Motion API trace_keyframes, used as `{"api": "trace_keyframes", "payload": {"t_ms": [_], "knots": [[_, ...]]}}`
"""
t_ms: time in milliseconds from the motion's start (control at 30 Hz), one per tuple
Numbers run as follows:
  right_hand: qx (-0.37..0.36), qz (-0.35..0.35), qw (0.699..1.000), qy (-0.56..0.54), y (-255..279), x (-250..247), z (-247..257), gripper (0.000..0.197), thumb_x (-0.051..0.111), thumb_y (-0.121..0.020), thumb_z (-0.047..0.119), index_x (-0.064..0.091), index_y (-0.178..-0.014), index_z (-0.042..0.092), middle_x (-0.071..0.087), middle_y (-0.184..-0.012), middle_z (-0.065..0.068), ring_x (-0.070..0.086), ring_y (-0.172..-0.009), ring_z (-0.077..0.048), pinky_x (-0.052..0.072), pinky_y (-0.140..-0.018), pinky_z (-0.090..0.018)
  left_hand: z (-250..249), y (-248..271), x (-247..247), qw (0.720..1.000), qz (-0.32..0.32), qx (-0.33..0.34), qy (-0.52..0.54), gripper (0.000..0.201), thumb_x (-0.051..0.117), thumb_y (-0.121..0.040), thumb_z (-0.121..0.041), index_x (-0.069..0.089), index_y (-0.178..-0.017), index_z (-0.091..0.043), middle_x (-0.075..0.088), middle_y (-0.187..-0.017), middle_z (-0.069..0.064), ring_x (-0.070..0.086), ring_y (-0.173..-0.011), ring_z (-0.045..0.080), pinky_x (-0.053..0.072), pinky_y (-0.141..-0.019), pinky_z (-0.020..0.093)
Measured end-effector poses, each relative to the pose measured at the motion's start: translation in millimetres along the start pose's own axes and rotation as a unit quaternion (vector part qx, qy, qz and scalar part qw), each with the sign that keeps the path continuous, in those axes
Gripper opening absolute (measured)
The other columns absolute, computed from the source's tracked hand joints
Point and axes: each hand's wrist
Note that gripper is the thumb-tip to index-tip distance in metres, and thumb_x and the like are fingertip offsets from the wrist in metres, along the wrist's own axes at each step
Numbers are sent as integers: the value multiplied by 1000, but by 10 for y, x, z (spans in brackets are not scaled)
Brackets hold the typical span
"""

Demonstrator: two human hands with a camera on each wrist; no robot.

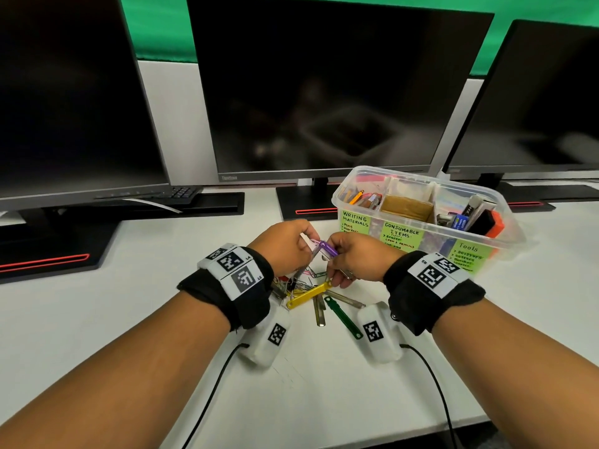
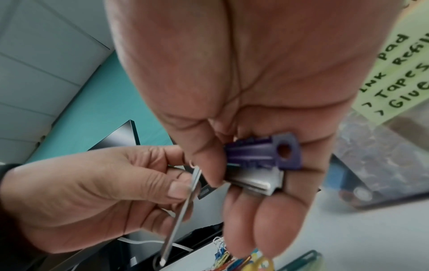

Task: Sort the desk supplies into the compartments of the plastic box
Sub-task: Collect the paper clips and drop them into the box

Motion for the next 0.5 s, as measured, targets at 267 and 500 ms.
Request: {"api": "trace_keyframes", "payload": {"t_ms": [267,500], "knots": [[-43,-10,994,-99,65,-17,94,21,40,-94,-9,50,-102,7,61,-74,-8,59,-59,-16,55,-59,-25,-53,62,-33,990,-49,2,130,26,59,-88,-2,53,-106,-21,63,-77,4,60,-65,19,56,-70,34],[6,-39,998,52,59,8,118,18,45,-88,-6,54,-99,3,54,-67,-7,45,-50,-17,40,-41,-21,61,35,-39,991,-119,-13,54,18,56,-91,-10,68,-104,-7,52,-68,-4,53,-68,15,43,-65,21]]}}
Point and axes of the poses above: each hand's wrist, its own y-axis away from the middle knuckle, its own x-axis out of the palm, z = x × y
